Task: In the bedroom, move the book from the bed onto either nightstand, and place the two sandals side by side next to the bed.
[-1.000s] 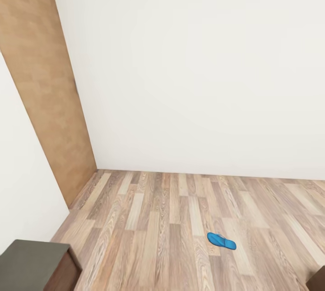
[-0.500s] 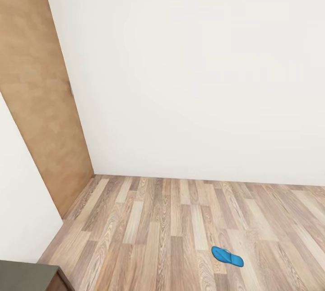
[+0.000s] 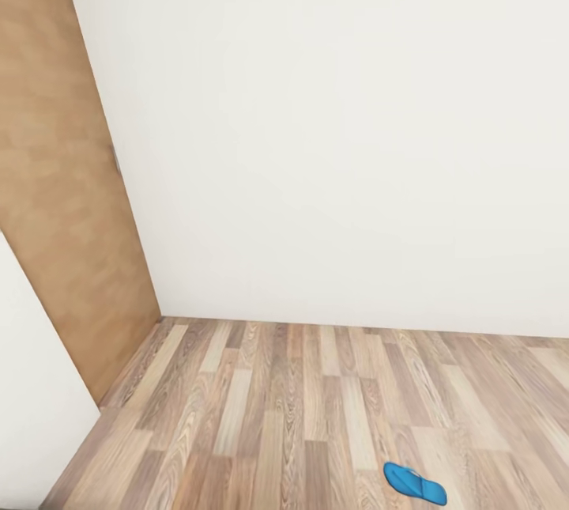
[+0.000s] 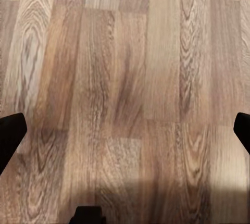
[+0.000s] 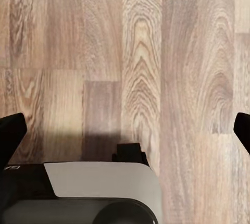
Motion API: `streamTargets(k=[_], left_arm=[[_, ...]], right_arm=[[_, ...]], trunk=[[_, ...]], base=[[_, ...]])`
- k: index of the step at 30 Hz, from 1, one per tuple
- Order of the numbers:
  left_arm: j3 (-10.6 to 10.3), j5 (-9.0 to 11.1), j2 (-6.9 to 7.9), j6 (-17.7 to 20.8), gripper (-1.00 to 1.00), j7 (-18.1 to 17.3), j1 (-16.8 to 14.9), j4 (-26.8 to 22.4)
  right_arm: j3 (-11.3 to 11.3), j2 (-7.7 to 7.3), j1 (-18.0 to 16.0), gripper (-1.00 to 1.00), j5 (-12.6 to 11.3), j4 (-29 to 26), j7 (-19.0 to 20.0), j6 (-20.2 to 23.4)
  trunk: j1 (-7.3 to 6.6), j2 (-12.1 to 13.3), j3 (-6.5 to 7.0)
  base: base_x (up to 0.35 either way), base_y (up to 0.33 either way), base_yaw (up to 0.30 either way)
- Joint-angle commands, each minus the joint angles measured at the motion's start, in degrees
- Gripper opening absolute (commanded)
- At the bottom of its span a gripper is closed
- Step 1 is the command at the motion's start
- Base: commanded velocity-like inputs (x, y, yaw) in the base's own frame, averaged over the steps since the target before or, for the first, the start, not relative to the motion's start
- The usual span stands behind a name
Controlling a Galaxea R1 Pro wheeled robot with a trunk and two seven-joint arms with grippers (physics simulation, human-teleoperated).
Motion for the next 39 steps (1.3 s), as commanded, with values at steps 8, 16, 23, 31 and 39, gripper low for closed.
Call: streamTargets(k=[8, 16, 23, 31, 39], left_arm=[[0.0, 0.0, 0.00, -0.2, 1.00, 0.0, 0.0, 0.0], [0.0, 0.0, 0.00, -0.2, 1.00, 0.1, 0.0, 0.0], [-0.1, 0.0, -0.07, -0.2, 1.00, 0.1, 0.0, 0.0], [-0.2, -0.1, -0.05, -0.2, 1.00, 0.1, 0.0, 0.0], [-0.2, -0.1, -0.09, -0.2, 1.00, 0.1, 0.0, 0.0]], right_arm=[[-0.1, 0.02, 0.0, 1.00, 0.0, 1.7, 0.0, -0.1], [-0.1, 0.02, 0.0, 1.00, 0.0, 1.8, 0.0, -0.1], [-0.1, 0.02, 0.0, 1.00, 0.0, 1.8, 0.0, -0.1], [-0.1, 0.02, 0.0, 1.00, 0.0, 1.8, 0.0, -0.1], [-0.1, 0.02, 0.0, 1.00, 0.0, 1.8, 0.0, -0.1]], trunk=[[0.03, 0.0, -0.05], [0.03, 0.0, -0.05], [0.03, 0.0, -0.05], [0.03, 0.0, -0.05], [0.03, 0.0, -0.05]], base=[[0.308, 0.104, 0.000], [0.308, 0.099, 0.000], [0.308, 0.089, 0.000], [0.308, 0.020, 0.000], [0.310, 0.001, 0.000]])
